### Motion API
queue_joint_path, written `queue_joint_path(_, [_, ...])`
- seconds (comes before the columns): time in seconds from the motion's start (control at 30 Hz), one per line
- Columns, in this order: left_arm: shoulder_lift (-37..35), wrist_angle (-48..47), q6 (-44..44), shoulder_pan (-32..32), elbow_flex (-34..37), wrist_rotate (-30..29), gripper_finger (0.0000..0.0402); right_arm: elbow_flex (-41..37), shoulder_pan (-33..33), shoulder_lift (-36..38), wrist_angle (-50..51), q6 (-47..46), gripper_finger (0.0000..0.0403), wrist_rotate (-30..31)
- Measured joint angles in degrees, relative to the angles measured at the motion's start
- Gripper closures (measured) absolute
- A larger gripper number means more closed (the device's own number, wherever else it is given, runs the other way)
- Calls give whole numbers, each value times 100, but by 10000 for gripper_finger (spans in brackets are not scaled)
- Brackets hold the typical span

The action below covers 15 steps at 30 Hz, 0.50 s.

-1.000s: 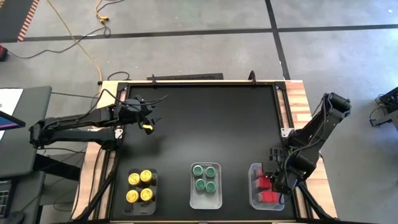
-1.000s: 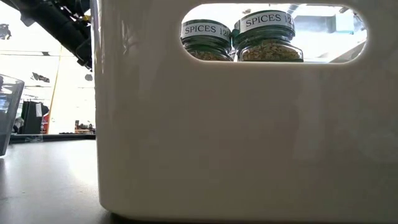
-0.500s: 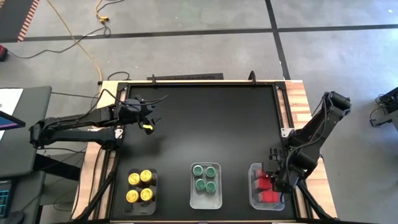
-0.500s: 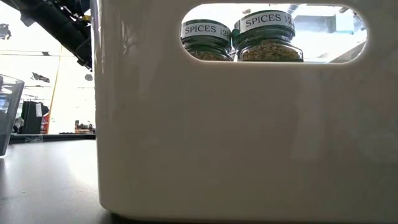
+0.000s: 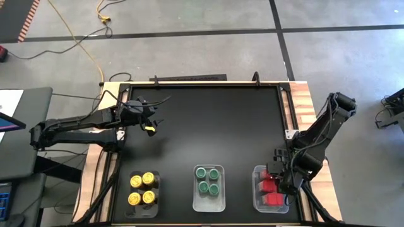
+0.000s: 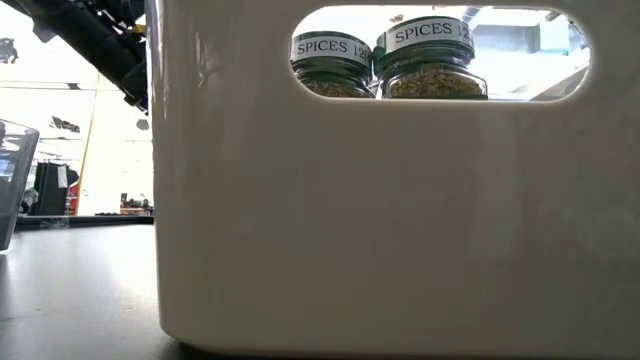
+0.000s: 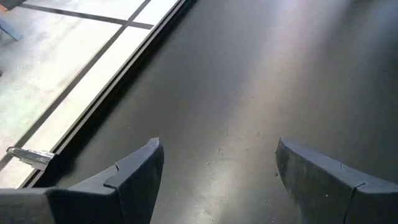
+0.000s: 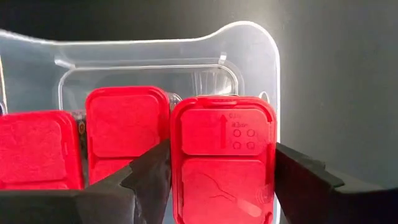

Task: Sort spices by type
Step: Put the red seasoning can into the transparent bin

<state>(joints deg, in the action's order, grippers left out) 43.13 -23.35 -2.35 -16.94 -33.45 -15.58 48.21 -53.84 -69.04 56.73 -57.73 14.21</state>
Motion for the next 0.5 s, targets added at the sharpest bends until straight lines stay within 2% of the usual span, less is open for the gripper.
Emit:
queue_joint_path(0.17, [0, 0, 0, 0, 0, 0, 107, 4, 0, 0, -23, 593, 129, 16])
queue_joint_path(0.5, [0, -2, 0, 1, 0, -2, 107, 15, 2, 7, -31, 485, 126, 25])
